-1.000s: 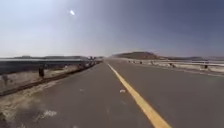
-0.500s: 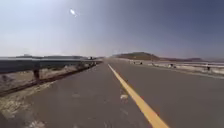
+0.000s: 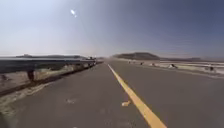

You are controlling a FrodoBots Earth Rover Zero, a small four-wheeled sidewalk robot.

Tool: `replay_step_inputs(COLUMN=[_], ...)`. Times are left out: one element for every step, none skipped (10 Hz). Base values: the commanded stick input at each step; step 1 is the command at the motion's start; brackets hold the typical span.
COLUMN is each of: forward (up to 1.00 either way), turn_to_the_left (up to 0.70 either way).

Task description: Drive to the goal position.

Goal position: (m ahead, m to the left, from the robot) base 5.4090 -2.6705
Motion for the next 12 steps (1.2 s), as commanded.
replay_step_inputs(forward=[0.5,0.5,0.5,0.5,0.5,0.5,0.5,0.5,0.5,0.5,0.5,0.5], turn_to_the_left=[0.0,0.0,0.0,0.0,0.0,0.0,0.5,0.5,0.0,0.0,0.0,0.0])
